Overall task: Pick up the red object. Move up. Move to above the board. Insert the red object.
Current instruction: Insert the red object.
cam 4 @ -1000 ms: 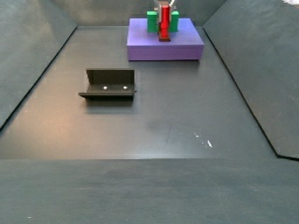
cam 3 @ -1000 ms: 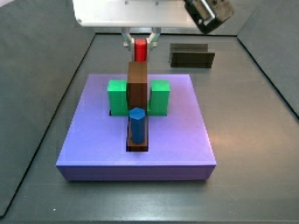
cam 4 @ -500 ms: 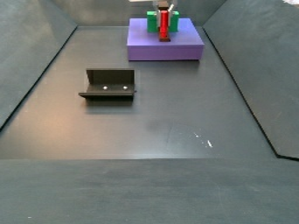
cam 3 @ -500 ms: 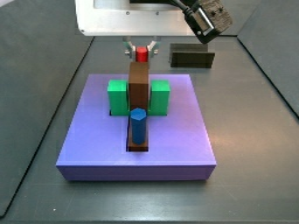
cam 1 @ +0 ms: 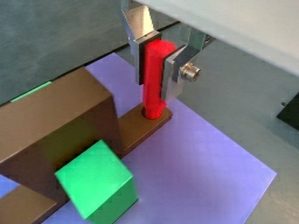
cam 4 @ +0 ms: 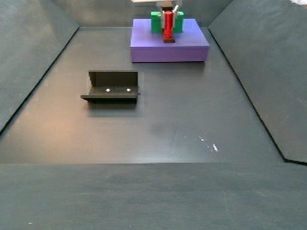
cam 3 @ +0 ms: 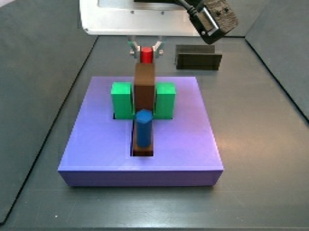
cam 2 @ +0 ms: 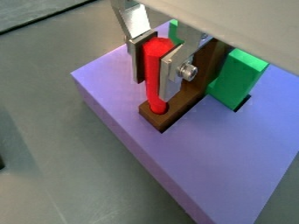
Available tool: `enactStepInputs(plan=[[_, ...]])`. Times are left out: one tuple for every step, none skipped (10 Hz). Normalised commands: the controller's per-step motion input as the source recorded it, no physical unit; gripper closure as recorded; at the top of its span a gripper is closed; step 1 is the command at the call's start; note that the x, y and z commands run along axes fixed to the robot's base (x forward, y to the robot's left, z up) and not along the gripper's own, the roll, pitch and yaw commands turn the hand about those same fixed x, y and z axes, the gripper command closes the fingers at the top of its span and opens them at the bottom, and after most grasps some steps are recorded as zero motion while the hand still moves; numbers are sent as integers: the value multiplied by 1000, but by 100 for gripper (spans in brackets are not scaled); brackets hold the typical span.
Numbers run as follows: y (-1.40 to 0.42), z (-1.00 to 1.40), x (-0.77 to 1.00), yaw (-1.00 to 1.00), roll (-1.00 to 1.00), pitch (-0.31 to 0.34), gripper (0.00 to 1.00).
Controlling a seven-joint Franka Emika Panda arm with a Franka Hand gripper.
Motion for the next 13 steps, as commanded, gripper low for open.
enactStepInputs(plan=[[-183,-3,0,0,67,0,100],[0,0,80,0,61,0,100],[120,0,331,0,114,66,100],[94,37,231,0,137,100,100],[206,131,174,0,127,130,100],[146,114,54,0,173,120,100],[86,29,0,0,206,79,100],[0,-34,-40,0,214,0,100],[0,-49,-163,0,144,-16,100],[-49,-31,-149,0,94,-39,100],[-31,0,-217,0,39,-50,100],[-120,0,-117,0,73,-69,100],[-129,-74,74,0,351,-19,100]])
